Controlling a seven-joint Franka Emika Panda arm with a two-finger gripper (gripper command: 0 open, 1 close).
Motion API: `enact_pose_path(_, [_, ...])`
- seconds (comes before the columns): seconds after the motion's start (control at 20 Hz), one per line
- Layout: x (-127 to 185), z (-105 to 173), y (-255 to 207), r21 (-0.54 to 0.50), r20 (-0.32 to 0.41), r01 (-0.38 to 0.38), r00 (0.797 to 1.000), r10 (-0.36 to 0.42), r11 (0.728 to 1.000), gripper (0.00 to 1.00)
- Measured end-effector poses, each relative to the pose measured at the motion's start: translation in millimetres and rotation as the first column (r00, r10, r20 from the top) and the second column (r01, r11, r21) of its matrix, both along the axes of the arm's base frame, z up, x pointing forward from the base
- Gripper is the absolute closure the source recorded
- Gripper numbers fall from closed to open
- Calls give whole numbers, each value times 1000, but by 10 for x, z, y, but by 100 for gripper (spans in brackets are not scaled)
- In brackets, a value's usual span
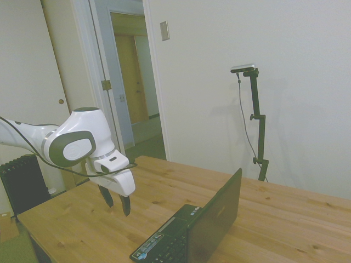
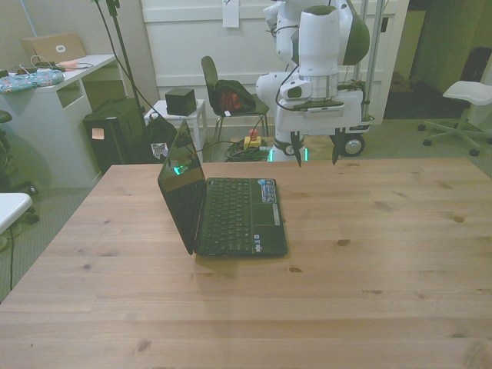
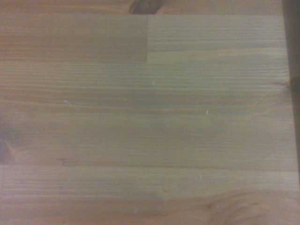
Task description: Close the laptop
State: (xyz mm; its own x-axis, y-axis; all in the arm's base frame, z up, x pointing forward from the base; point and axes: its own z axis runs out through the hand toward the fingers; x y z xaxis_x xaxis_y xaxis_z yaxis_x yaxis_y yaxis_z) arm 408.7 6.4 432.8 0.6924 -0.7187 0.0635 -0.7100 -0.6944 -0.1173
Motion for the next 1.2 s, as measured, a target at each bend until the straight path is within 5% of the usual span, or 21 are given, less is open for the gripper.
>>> enact_pose_path(0.75, [19, 27, -46, -4, 9, 9, 1000, -9, 1000, 0])
enact_pose_path(1.2, [396, 558, -245, -63, 137, 172, 977, -162, 983, 0])
